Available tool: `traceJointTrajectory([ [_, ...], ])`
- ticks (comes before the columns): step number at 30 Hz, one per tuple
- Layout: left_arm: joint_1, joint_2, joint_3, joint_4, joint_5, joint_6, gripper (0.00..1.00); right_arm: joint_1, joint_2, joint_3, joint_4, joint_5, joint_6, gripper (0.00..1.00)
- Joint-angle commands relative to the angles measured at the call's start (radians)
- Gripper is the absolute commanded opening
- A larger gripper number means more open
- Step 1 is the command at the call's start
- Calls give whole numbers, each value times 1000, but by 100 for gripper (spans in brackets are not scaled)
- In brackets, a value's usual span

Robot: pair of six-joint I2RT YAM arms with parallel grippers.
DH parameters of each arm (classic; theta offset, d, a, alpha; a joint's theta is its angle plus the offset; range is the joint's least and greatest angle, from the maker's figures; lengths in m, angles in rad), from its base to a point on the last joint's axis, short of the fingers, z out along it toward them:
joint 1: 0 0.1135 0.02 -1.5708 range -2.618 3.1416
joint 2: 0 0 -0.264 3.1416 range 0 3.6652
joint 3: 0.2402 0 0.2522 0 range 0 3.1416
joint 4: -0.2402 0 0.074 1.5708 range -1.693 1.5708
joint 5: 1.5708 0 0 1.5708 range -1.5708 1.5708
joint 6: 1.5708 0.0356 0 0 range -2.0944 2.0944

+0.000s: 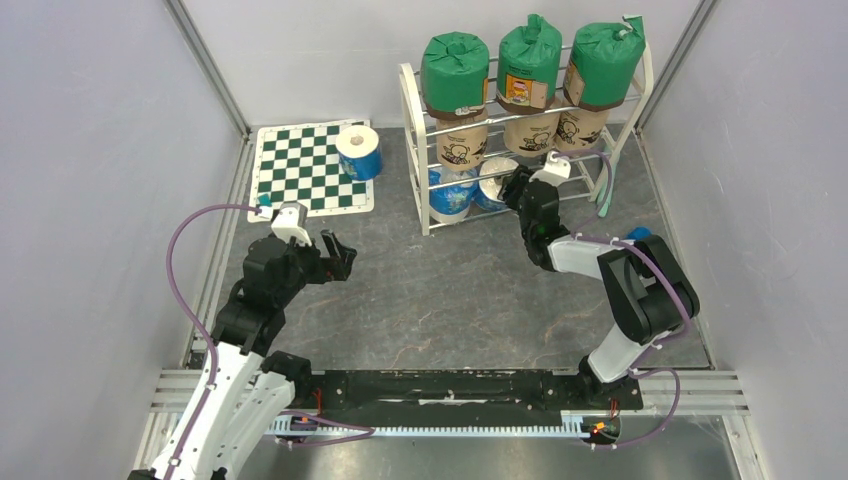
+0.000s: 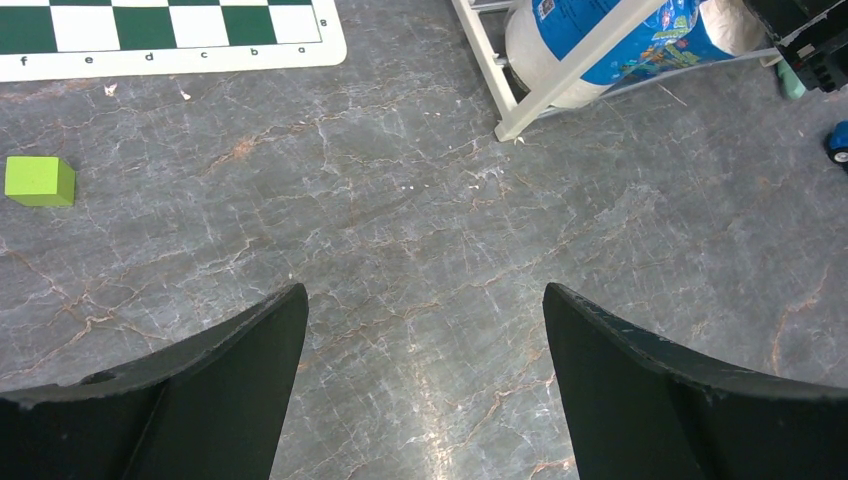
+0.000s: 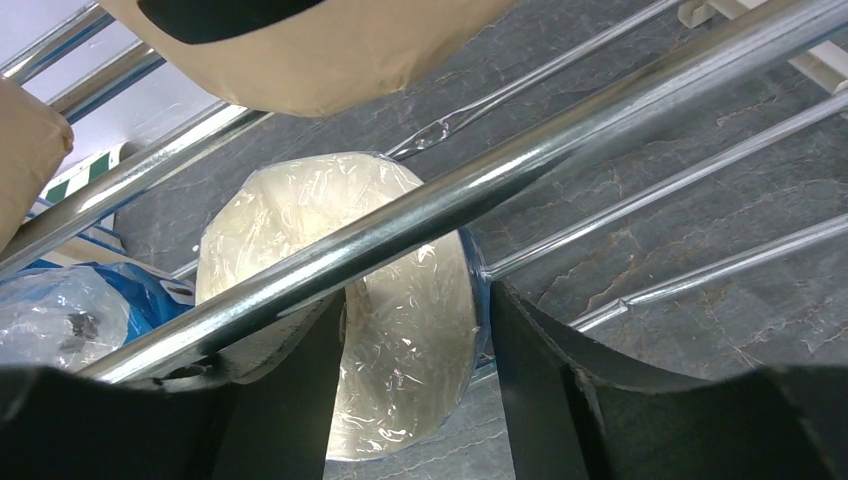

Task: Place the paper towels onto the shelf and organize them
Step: Place the paper towel on the shelf.

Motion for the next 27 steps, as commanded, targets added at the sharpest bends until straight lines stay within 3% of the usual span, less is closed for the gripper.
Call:
traceJointTrajectory([
  [1, -4, -2, -9, 20, 2, 48, 93, -4, -40, -1, 149, -9, -14, 59],
  [15, -4, -1, -8, 21, 4, 48, 93, -4, -234, -165, 175, -50, -120, 80],
  [20, -4, 2, -8, 22, 8, 47, 93, -12, -293, -272, 210, -123, -194, 79],
  [27, -4, 5, -8, 24, 13, 47, 93, -26, -289, -356, 223, -204, -184, 68],
])
